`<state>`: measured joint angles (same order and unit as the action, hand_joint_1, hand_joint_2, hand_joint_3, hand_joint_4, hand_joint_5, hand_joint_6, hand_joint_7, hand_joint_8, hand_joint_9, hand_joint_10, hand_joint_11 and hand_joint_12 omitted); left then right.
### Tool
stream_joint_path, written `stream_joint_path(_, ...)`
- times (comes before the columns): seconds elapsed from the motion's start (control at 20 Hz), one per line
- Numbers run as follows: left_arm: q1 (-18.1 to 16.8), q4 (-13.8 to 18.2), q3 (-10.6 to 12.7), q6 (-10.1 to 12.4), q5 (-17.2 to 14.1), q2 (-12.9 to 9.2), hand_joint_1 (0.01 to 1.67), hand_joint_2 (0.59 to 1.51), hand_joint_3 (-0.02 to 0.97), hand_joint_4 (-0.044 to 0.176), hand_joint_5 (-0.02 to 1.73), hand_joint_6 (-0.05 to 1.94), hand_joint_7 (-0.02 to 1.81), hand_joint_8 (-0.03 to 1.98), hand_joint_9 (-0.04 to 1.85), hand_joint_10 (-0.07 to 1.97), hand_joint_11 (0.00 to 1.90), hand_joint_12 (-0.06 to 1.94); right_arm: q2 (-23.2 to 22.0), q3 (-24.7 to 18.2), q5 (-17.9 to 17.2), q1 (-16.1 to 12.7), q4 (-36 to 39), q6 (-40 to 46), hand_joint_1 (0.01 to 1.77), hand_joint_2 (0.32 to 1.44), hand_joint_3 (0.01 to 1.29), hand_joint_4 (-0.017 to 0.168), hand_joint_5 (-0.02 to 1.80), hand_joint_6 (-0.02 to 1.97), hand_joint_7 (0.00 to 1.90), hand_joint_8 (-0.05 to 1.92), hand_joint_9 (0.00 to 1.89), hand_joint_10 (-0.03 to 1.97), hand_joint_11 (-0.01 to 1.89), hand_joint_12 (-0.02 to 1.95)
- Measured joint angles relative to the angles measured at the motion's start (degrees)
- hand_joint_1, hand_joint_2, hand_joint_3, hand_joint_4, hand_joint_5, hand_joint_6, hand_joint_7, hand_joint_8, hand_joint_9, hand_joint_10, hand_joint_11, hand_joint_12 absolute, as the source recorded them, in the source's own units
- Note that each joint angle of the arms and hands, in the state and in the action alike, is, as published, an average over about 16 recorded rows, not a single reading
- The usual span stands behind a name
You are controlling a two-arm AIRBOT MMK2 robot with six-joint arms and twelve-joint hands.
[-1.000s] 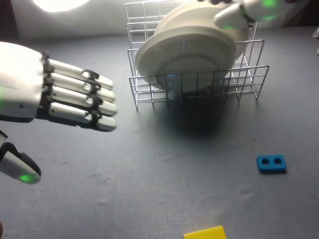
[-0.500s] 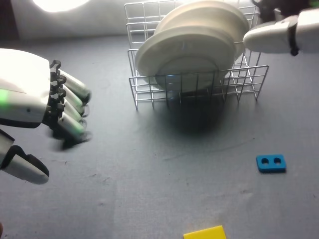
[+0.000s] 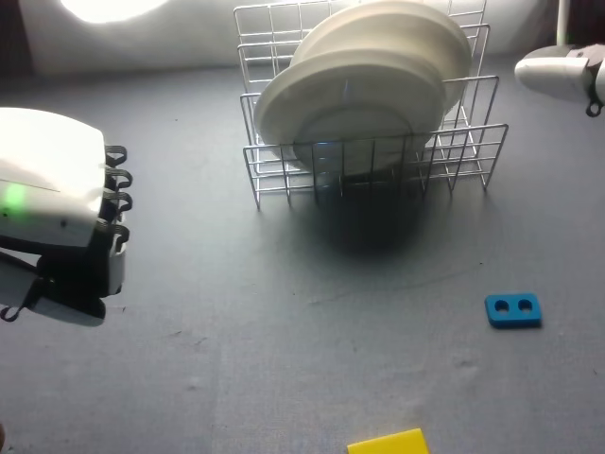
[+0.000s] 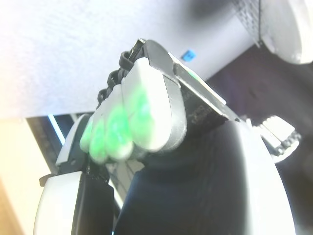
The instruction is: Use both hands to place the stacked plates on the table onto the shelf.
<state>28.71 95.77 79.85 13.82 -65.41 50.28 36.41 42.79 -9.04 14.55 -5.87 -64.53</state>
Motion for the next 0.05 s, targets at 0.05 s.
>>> stream_joint_path(0.05,0.09,0.0,-0.02,0.05,-0.01,0.04,0.43,1.382,-0.006,0.139,1.36,1.91,1.59,1.91,1.66,1.92,1.66,1.92,-0.16,-0.11,0.21,0.07,-0.46,-0.18,0.3,1.27,0.02,0.126,1.57,1.86,1.64,1.87,1.68,1.91,1.76,1.91)
